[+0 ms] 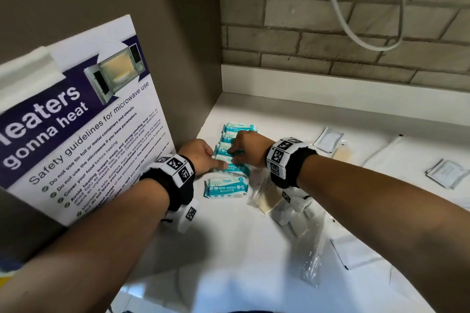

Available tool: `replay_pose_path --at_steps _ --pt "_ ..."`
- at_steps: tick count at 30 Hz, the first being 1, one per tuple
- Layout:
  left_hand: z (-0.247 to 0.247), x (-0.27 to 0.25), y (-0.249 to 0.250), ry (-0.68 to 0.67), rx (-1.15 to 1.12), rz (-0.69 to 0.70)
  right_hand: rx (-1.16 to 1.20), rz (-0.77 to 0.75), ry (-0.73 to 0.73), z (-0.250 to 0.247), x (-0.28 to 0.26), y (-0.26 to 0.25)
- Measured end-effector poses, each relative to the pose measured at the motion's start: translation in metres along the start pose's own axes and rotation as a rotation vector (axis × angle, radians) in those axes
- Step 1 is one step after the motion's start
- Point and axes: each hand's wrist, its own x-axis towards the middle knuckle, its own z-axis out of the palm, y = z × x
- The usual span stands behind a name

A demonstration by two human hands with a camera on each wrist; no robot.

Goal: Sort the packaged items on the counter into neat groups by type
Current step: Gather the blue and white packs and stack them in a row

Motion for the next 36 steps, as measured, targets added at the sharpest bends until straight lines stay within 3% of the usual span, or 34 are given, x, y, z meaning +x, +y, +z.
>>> replay_pose_path --at_steps 7,10,15,18,25,36 --pt "0.003 0.001 -0.002 0.003 0.004 0.012 0.000 0.011 -0.008 0.001 -0.002 -0.002" --pt "-0.001 -0.010 -0.002 -0.011 0.174 0.032 0.013 0.013 0.031 0.001 -0.004 -0.003" --pt "-0.002 -0.024 -0.006 -0.181 0.297 0.042 0.010 0.025 0.041 -0.004 -0.006 -0.006" --pt "-0.002 -0.024 -0.010 -0.242 0.260 0.050 -0.005 0.057 0.004 0.001 -0.002 -0.005" --pt "-0.002 -0.021 -0.010 -0.185 0.087 0.052 0.016 0.087 -0.024 0.005 0.000 -0.002" --pt "-0.004 -0.013 -0.013 -0.200 0.153 0.028 0.002 0.061 -0.032 0.004 0.001 0.001"
